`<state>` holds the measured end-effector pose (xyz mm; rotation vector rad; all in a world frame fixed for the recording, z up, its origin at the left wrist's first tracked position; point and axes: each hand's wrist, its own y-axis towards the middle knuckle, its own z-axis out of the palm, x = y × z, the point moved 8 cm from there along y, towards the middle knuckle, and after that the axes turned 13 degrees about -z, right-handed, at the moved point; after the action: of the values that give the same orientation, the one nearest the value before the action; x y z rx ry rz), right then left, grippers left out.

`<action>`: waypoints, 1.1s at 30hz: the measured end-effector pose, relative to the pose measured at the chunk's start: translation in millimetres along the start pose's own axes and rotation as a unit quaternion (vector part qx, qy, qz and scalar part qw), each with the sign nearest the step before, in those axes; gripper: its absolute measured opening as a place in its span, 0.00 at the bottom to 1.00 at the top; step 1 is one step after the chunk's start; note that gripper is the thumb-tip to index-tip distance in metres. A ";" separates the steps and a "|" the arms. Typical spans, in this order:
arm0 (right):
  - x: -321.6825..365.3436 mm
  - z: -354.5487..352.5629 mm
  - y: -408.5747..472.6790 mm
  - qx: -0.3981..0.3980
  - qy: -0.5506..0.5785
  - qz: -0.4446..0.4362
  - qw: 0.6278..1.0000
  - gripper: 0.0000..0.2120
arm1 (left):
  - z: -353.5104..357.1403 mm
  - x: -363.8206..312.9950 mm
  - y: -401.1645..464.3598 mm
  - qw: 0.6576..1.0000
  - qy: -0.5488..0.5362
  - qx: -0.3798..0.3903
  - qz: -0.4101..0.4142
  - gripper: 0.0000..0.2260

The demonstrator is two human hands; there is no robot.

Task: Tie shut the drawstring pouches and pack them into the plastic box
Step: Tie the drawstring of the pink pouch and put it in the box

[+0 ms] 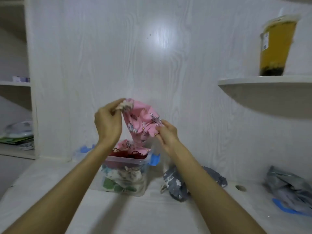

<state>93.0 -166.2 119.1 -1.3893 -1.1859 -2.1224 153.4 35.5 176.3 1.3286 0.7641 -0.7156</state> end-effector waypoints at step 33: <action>-65.3 -71.2 -24.6 0.251 -0.431 -0.057 0.865 0.17 | 77.6 7.7 -39.3 0.856 0.479 0.121 0.154 0.12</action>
<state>65.1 -217.9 38.5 -2.0691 -1.9812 -1.0365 131.6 -46.0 153.9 2.0073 1.2188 0.1819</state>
